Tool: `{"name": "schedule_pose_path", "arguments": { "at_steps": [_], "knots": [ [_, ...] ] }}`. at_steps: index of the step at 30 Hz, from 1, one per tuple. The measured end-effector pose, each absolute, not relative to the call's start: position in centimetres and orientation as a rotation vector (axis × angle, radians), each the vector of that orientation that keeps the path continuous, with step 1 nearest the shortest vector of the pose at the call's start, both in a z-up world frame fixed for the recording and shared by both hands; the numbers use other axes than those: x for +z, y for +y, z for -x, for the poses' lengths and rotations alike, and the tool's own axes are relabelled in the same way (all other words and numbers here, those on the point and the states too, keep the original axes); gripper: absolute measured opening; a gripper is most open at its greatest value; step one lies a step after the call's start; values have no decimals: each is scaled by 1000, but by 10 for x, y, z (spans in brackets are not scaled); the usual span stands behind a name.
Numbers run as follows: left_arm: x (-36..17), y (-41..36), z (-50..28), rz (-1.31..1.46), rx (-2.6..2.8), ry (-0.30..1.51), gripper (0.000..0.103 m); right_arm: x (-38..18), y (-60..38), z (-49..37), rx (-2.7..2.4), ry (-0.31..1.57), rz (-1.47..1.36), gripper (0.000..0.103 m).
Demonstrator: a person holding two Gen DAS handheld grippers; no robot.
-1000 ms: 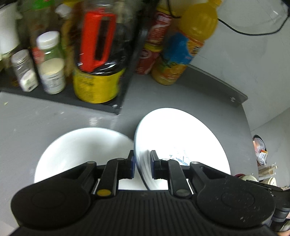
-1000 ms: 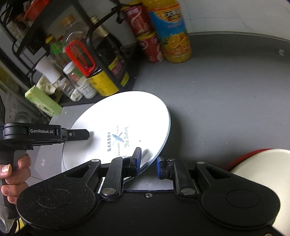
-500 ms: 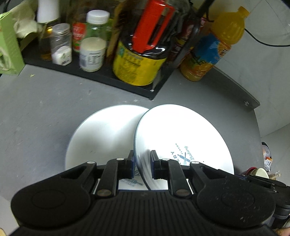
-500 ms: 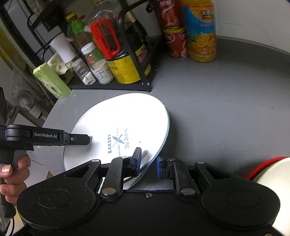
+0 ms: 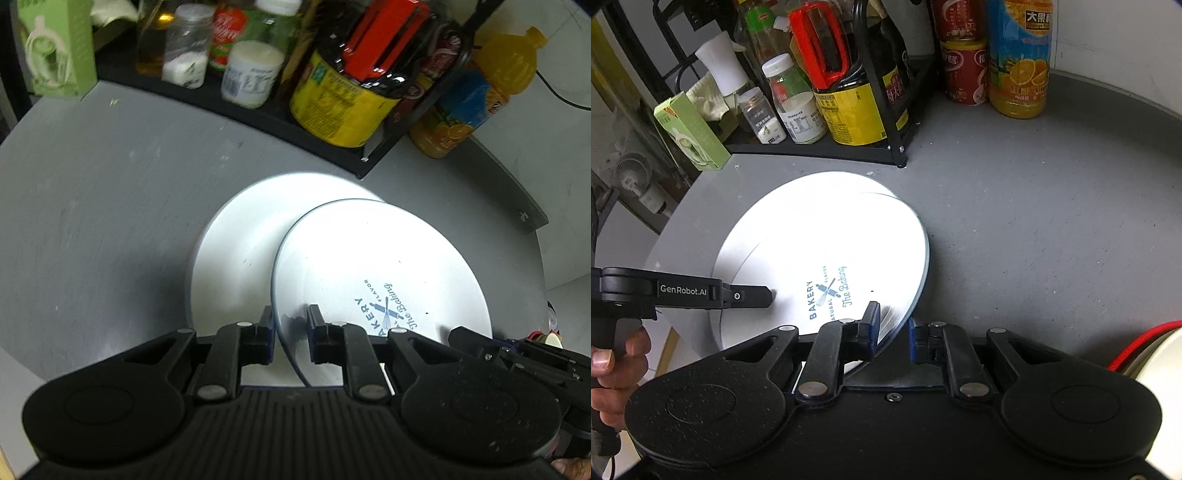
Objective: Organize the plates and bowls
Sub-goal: 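Carry the 'BAKERY' plate with both tools over the stacked plates, then lower the 'BAKERY' plate with both tools onto the 'Sweet' plate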
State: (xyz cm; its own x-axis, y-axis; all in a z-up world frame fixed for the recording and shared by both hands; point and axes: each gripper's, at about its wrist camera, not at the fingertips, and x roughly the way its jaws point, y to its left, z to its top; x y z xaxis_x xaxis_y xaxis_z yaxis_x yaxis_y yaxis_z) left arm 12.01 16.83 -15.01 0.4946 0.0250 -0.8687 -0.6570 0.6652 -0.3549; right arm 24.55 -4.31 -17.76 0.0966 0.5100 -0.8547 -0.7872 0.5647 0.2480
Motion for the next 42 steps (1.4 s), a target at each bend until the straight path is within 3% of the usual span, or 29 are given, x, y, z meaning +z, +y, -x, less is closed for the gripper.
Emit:
{"name": "schedule_pose_path", "arguments": {
  "at_steps": [10, 18, 25, 28, 42],
  "knots": [
    [-171, 165, -117, 786, 474, 986, 19, -179, -37, -249, 987, 1107, 318, 11],
    [-158, 172, -119, 737, 500, 1032, 20, -182, -30, -252, 986, 1100, 337, 12],
    [-135, 190, -105, 737, 537, 970, 42, -183, -20, -249, 976, 1084, 390, 14],
    [-130, 196, -100, 727, 557, 954, 46, -183, -17, -249, 975, 1076, 401, 14],
    [-166, 207, -103, 784, 546, 971, 46, -190, 2, -245, 968, 1037, 514, 23]
  ]
}}
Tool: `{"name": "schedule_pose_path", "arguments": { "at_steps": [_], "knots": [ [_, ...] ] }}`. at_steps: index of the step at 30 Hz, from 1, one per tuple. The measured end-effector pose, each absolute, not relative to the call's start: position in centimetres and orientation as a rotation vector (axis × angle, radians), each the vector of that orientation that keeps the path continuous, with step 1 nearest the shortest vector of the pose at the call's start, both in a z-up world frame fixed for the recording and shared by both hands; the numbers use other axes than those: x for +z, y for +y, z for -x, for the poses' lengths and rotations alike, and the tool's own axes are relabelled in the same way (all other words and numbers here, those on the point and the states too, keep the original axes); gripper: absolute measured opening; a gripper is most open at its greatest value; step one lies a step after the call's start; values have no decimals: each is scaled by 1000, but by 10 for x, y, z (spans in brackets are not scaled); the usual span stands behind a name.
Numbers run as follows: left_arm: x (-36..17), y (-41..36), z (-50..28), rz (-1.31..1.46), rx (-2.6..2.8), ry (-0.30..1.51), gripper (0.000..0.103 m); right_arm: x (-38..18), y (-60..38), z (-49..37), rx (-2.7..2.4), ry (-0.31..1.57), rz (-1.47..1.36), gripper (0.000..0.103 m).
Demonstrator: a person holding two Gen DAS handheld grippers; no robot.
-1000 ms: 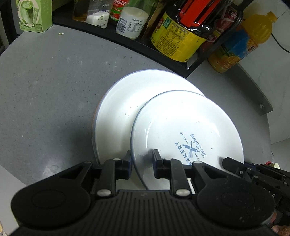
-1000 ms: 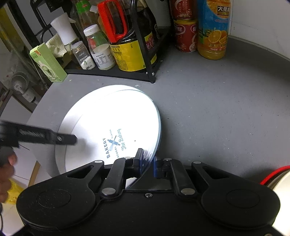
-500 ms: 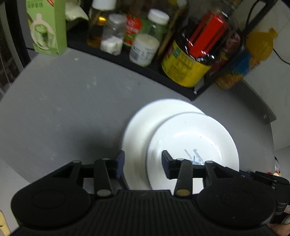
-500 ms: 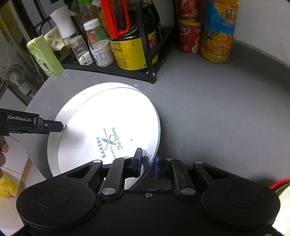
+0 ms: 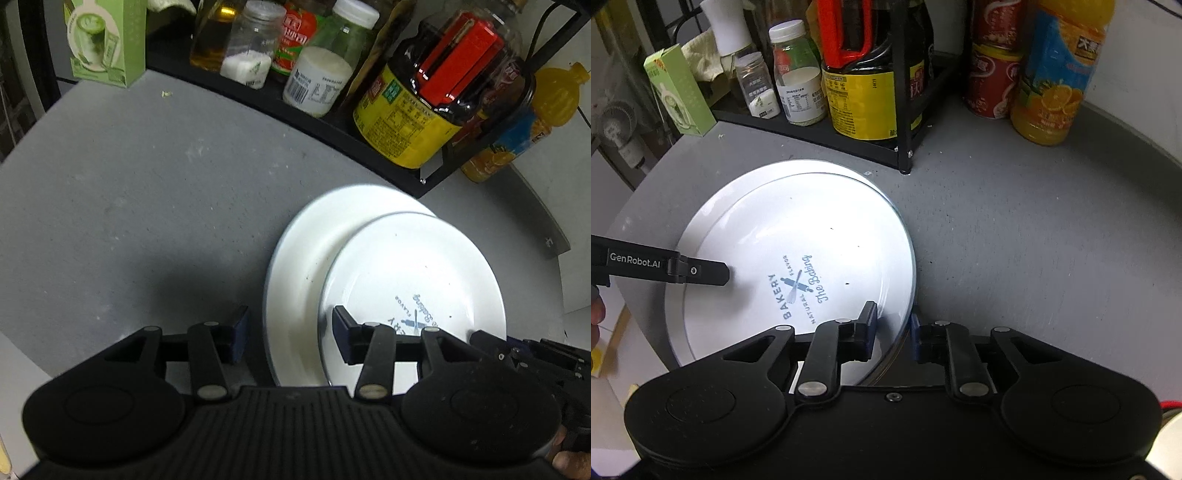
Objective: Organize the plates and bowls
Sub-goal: 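Lower the 'BAKERY' plate with both tools onto the 'Sweet' plate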
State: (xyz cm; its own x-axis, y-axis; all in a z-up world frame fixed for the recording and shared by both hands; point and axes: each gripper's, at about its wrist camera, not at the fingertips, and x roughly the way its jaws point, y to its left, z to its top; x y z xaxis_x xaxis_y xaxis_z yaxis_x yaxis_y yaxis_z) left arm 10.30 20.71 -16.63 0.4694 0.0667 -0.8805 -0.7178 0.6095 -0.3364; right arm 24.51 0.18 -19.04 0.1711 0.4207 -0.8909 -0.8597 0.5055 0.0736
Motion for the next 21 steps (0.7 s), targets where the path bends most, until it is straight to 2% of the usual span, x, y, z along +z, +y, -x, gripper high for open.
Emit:
{"name": "schedule_pose_path", "arguments": {
  "at_steps": [8, 15, 21],
  "knots": [
    [-176, 203, -108, 783, 523, 976, 45, -196, 5, -249, 956, 1075, 492, 29],
    [-173, 202, -105, 753, 529, 961, 36, -197, -1, -251, 958, 1119, 450, 29],
    [-169, 196, -111, 667, 535, 987, 36, -191, -8, -253, 953, 1153, 377, 33]
  ]
}}
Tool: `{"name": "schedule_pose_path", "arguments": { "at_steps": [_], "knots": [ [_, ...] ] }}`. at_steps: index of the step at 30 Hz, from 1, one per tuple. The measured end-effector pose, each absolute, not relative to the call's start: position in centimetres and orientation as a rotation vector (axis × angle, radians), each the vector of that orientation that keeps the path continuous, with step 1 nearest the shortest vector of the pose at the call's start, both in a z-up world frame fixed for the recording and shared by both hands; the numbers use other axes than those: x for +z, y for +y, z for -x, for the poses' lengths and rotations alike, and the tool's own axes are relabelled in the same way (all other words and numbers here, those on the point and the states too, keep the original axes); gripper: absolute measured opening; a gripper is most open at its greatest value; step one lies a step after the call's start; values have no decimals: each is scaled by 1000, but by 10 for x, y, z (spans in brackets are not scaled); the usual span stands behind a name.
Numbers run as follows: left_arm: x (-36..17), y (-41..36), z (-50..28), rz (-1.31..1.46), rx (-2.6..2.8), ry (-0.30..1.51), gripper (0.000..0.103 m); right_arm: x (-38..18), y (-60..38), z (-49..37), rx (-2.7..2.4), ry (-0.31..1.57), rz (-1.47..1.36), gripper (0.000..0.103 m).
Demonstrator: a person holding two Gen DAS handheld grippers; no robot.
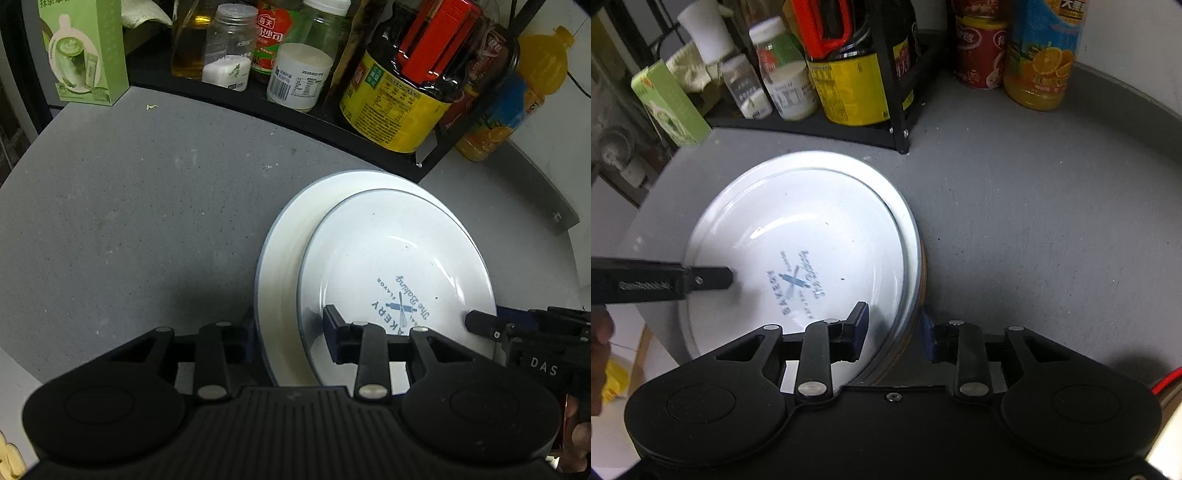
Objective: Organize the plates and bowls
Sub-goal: 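Lower the 'BAKERY' plate with both tools onto the 'Sweet' plate, then open both tools to release the 'BAKERY' plate, then move both tools back toward the red bowl with nested cream bowls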
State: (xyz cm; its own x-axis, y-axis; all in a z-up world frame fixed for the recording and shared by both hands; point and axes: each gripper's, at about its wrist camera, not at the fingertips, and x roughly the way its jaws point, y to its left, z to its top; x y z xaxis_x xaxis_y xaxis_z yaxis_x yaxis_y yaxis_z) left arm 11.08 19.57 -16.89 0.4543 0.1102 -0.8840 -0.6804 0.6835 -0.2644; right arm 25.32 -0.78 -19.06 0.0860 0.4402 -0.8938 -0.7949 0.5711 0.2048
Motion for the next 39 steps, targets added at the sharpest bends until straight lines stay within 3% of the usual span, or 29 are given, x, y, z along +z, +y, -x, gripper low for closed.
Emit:
{"name": "schedule_pose_path", "arguments": {
  "at_steps": [7, 15, 23, 39],
  "knots": [
    [-169, 194, -113, 624, 515, 1022, 36, -165, -23, -251, 983, 1115, 272, 49],
    [-158, 193, -111, 624, 542, 1020, 37, -129, -65, -254, 969, 1069, 158, 79],
    [-114, 176, -114, 576, 538, 981, 42, -114, -119, -265, 882, 1050, 85, 86],
    [-60, 75, -163, 482, 369, 966, 68, -101, -216, -279, 731, 1037, -8, 91]
  ]
}}
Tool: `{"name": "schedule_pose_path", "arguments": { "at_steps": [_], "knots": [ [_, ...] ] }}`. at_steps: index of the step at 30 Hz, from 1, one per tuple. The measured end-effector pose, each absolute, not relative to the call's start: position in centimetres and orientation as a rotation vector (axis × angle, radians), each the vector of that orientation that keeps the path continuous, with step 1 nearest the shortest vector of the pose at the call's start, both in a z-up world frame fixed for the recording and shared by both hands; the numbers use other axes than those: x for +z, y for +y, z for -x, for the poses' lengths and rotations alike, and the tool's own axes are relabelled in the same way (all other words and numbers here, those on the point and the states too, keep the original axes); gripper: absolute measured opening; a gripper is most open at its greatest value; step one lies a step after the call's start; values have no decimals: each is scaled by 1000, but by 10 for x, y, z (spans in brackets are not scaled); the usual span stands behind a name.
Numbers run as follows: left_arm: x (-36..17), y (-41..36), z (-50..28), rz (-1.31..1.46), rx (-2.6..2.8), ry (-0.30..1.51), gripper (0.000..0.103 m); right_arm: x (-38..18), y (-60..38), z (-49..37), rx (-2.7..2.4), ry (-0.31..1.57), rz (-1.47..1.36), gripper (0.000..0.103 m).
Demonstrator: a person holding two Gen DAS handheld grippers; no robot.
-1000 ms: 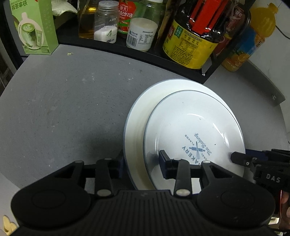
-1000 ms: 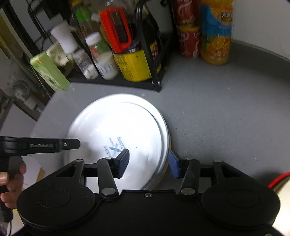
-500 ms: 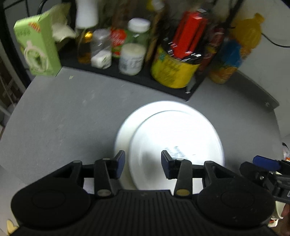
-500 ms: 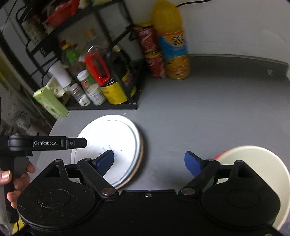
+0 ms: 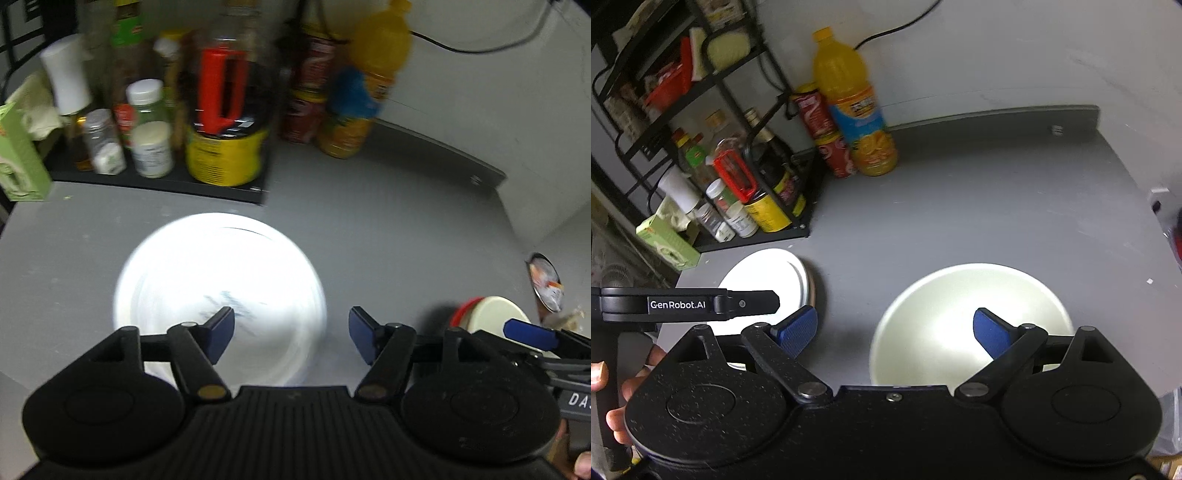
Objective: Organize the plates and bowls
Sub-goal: 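Move both tools back toward the red bowl with nested cream bowls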
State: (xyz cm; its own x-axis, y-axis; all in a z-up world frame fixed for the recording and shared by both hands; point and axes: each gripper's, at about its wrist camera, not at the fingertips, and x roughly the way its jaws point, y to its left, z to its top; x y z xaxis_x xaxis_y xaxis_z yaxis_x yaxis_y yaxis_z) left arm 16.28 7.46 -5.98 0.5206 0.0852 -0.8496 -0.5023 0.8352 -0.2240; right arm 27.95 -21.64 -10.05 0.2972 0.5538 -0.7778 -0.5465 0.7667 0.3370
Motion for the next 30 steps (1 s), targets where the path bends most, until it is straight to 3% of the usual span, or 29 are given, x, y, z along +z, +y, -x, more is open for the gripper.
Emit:
{"name": "schedule_pose_path", "arguments": {
  "at_steps": [23, 30],
  "knots": [
    [-70, -37, -225, 409, 135, 1062, 69, -161, -297, -302, 536, 1149, -117, 91],
    [-97, -51, -241, 418, 94, 1116, 69, -193, -299, -308, 523, 1239, -137, 81]
  ]
}}
